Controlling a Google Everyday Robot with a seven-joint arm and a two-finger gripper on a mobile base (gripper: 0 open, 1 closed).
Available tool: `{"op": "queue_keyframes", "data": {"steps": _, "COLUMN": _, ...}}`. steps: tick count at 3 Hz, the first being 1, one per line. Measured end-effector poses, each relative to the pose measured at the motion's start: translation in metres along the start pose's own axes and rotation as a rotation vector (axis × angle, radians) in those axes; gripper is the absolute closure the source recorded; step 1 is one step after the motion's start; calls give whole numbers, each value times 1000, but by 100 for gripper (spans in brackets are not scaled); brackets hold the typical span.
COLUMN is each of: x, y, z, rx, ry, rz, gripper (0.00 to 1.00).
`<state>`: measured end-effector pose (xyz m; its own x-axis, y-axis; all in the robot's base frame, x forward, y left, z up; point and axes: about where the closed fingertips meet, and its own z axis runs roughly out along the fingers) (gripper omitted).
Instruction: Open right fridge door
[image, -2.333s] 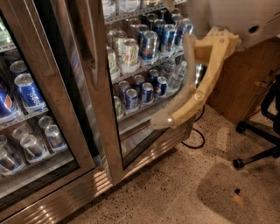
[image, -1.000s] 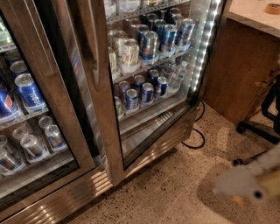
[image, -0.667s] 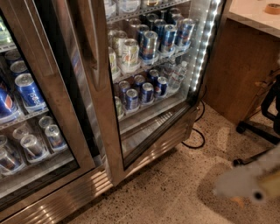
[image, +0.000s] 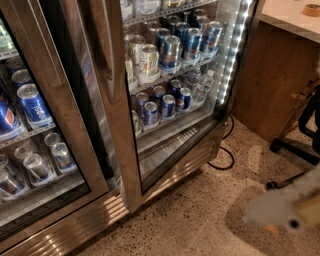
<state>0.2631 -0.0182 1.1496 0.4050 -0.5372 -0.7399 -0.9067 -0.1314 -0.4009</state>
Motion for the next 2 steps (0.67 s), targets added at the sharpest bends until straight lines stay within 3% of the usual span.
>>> {"op": "queue_keyframes", "data": {"steps": 2, "x": 0, "y": 0, "z": 0, "rx": 0, "ry": 0, "rz": 0, "gripper": 0}}
